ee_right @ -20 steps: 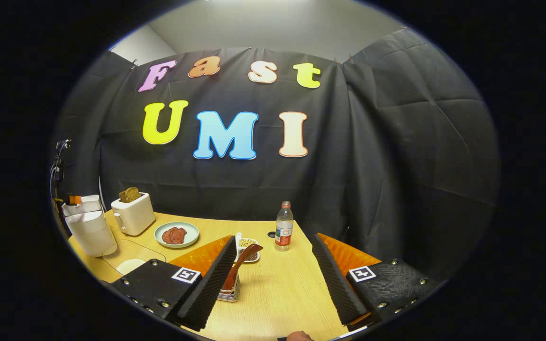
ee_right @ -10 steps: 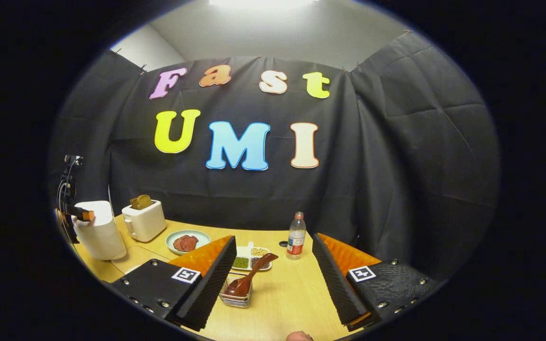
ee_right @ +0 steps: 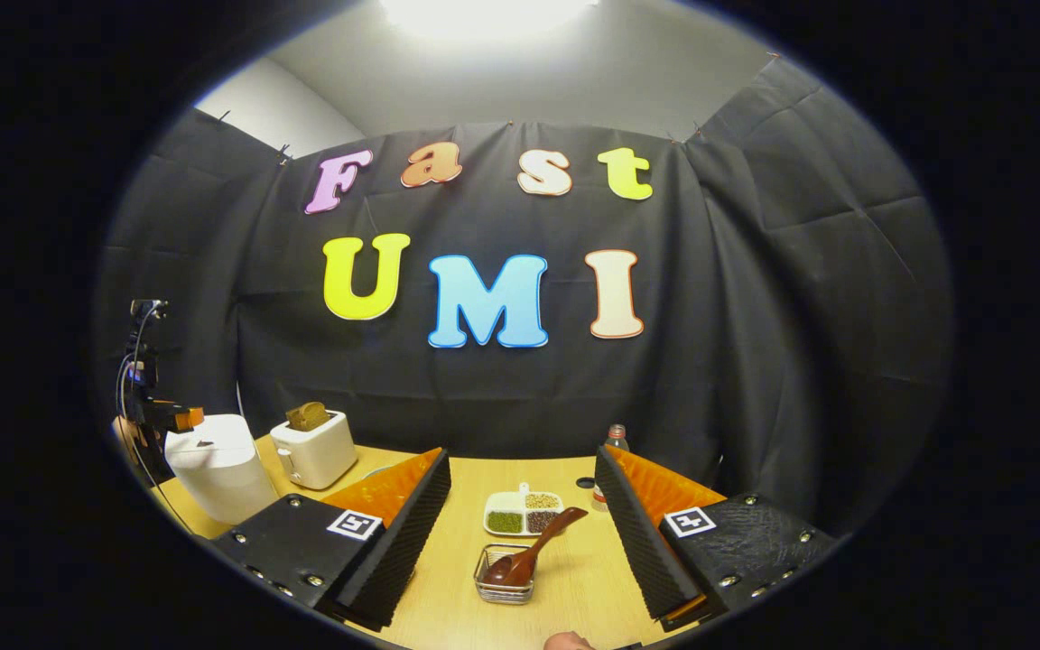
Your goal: Close the left gripper, press the button to open the rice cooker; take a wooden spoon from the chopstick holder with the right hand, scoop a spoonful of rice and pour it into the rice cooker, then put the wooden spoon back into the chopstick holder.
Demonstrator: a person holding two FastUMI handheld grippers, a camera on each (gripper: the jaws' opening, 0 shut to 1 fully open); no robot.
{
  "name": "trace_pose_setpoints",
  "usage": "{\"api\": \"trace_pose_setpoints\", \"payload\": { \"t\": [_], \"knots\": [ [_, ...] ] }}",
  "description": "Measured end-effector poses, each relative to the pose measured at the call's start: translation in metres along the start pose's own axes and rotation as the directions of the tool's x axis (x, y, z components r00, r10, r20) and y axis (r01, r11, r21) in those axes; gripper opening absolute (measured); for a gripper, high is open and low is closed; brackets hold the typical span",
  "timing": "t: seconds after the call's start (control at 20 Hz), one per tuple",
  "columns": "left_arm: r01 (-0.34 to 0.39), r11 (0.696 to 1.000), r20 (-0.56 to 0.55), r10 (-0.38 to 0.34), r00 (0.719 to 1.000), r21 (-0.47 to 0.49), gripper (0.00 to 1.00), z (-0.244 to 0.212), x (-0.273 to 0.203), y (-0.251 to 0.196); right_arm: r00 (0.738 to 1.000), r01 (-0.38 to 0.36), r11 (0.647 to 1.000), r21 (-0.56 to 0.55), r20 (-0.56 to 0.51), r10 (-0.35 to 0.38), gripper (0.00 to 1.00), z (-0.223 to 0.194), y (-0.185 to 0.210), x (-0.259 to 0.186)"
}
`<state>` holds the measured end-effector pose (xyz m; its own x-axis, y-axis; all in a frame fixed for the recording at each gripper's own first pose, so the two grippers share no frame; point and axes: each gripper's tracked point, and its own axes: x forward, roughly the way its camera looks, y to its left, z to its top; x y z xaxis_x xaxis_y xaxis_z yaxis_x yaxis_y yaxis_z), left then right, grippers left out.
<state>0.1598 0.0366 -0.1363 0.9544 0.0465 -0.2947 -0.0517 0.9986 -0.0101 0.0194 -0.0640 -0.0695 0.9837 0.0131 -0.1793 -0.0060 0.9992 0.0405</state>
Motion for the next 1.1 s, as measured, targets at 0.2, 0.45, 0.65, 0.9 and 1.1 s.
{"api": "trace_pose_setpoints", "payload": {
  "t": [0.2,0.45,0.65,0.9,1.1],
  "knots": [
    [0.090,0.996,0.145,-0.087,0.986,-0.018,0.95,0.054,-0.065,-0.020,0.998,-0.046,0.998,0.046,0.043,0.044,0.98,0.022,0.035,0.001],
    [0.138,0.990,0.234,-0.133,0.963,-0.003,0.97,0.075,-0.136,-0.034,0.986,-0.107,0.993,0.047,0.130,0.100,0.98,0.050,0.082,-0.003],
    [0.153,0.988,0.304,-0.141,0.942,-0.014,0.97,0.079,-0.179,-0.032,0.977,-0.084,0.996,-0.014,0.195,0.085,0.98,0.055,0.103,-0.010],
    [0.157,0.988,0.318,-0.144,0.937,-0.014,0.96,0.070,-0.207,-0.022,0.971,-0.107,0.994,0.003,0.218,0.103,0.98,0.048,0.127,-0.020],
    [0.153,0.988,0.343,-0.141,0.929,-0.009,0.96,0.079,-0.218,-0.014,0.972,-0.107,0.994,0.025,0.213,0.100,0.98,0.051,0.129,-0.020]
  ]
}}
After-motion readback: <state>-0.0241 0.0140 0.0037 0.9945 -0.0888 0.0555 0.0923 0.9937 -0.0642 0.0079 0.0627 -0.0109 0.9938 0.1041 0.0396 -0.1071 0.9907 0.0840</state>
